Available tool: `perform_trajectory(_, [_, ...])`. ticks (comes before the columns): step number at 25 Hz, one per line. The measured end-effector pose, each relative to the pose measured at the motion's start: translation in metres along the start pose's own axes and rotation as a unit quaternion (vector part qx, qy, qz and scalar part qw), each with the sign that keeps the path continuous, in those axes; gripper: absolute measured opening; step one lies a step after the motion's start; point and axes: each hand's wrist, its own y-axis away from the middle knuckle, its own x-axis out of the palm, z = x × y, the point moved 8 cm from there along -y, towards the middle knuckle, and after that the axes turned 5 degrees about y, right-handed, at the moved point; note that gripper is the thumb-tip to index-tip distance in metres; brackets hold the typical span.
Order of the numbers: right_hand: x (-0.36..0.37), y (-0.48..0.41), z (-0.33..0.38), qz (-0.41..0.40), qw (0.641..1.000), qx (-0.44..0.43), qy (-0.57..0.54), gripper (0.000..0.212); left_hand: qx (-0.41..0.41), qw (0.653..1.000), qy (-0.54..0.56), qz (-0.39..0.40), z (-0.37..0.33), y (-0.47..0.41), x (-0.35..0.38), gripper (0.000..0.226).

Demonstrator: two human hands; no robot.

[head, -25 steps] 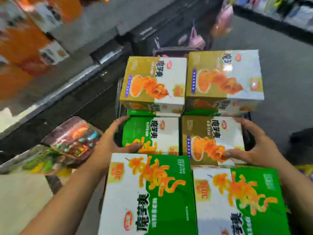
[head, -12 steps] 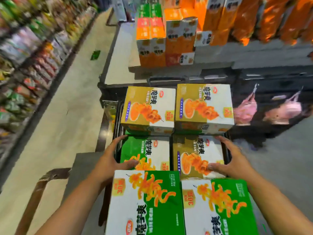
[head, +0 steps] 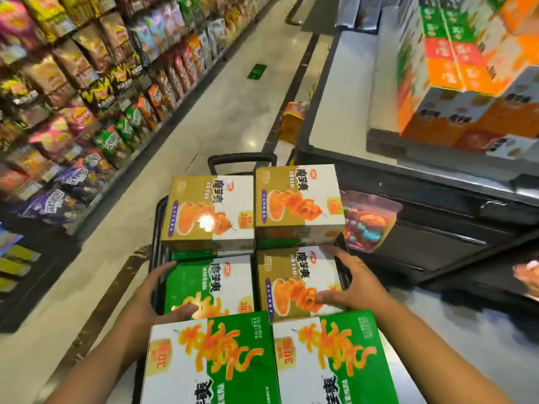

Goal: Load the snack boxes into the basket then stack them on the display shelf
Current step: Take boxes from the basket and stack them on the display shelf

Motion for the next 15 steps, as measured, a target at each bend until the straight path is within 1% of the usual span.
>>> perform_trajectory(1, [0.009, -0.019, 0.018, 0.012, 1.0, -0.004, 0.003, 0.097, 0.005, 1.0, 0.005, -0.018, 0.002, -0.004, -0.021, 0.098])
perform_trajectory(2, [0.017, -0.037, 0.035, 0.021, 1.0, -0.015, 0.007, 0.097, -0.001, 0.999, 0.007, -0.036, 0.008, -0.01, -0.042, 0.096])
perform_trajectory(4, [0.034, -0.073, 0.073, 0.045, 0.997, -0.057, 0.016, 0.09, -0.003, 0.998, 0.013, -0.068, 0.006, -0.019, -0.074, 0.086])
perform_trajectory(6, [0.049, -0.113, 0.107, 0.067, 0.994, -0.085, 0.021, 0.087, 0.018, 0.994, 0.03, -0.1, 0.004, -0.037, -0.104, 0.084])
perform_trajectory(8, [0.054, -0.153, 0.129, 0.07, 0.992, -0.098, 0.027, 0.088, -0.003, 0.99, 0.037, -0.137, 0.003, -0.062, -0.127, 0.076])
perform_trajectory(10, [0.058, -0.2, 0.155, 0.081, 0.988, -0.122, 0.041, 0.094, -0.006, 0.99, 0.033, -0.137, 0.002, -0.094, -0.15, 0.076])
perform_trajectory(12, [0.06, -0.251, 0.185, 0.097, 0.984, -0.147, 0.023, 0.094, -0.004, 0.991, 0.019, -0.136, 0.008, -0.132, -0.179, 0.078])
perform_trajectory(15, [0.058, -0.339, 0.236, 0.116, 0.975, -0.187, 0.01, 0.092, -0.007, 0.984, 0.031, -0.177, -0.012, -0.202, -0.217, 0.079])
